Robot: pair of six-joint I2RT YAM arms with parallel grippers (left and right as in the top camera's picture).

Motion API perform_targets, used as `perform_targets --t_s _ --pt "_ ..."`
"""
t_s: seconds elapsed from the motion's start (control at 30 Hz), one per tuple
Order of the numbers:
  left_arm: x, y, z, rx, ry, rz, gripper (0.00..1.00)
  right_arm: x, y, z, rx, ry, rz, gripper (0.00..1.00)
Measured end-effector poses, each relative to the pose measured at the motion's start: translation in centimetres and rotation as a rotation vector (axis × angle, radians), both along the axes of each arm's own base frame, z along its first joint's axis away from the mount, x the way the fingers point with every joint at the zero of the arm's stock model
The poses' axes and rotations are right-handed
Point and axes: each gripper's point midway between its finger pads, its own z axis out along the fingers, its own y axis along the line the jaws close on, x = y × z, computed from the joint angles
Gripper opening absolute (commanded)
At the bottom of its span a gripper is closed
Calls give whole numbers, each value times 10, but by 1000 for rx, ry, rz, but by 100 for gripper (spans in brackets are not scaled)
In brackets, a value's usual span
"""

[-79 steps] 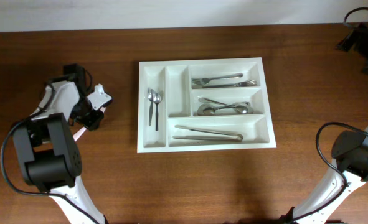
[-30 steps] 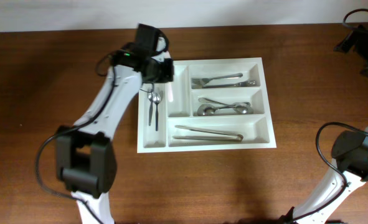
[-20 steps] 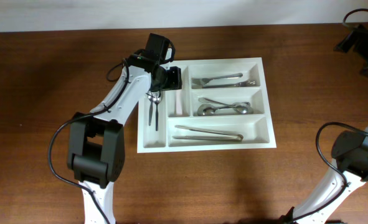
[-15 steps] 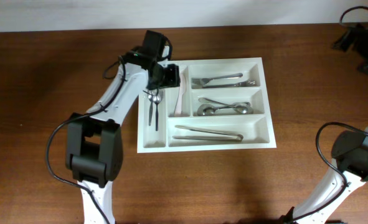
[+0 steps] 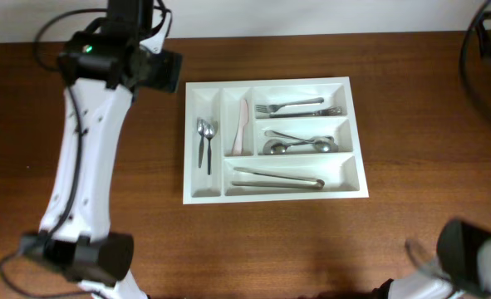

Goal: Pack container

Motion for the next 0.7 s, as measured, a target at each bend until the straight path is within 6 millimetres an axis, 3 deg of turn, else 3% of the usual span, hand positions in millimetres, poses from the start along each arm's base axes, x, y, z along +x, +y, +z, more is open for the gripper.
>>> perform_targets --t_s 0.03,0.1,0.27,0.43,0.7 --pt "-10 6 6 33 4 1 99 -16 11 14 -19 -44 13 99" --pt "-26 16 13 75 20 13 99 -54 34 41 -57 -134 38 99" --pt "-53 28 18 121 69 36 99 -108 57 64 -98 -226 44 99" --pt "-59 32 32 122 27 44 99 -125 64 65 -104 -234 44 99" --pt "-64 33 43 118 -5 49 99 -127 65 64 -106 -233 44 99"
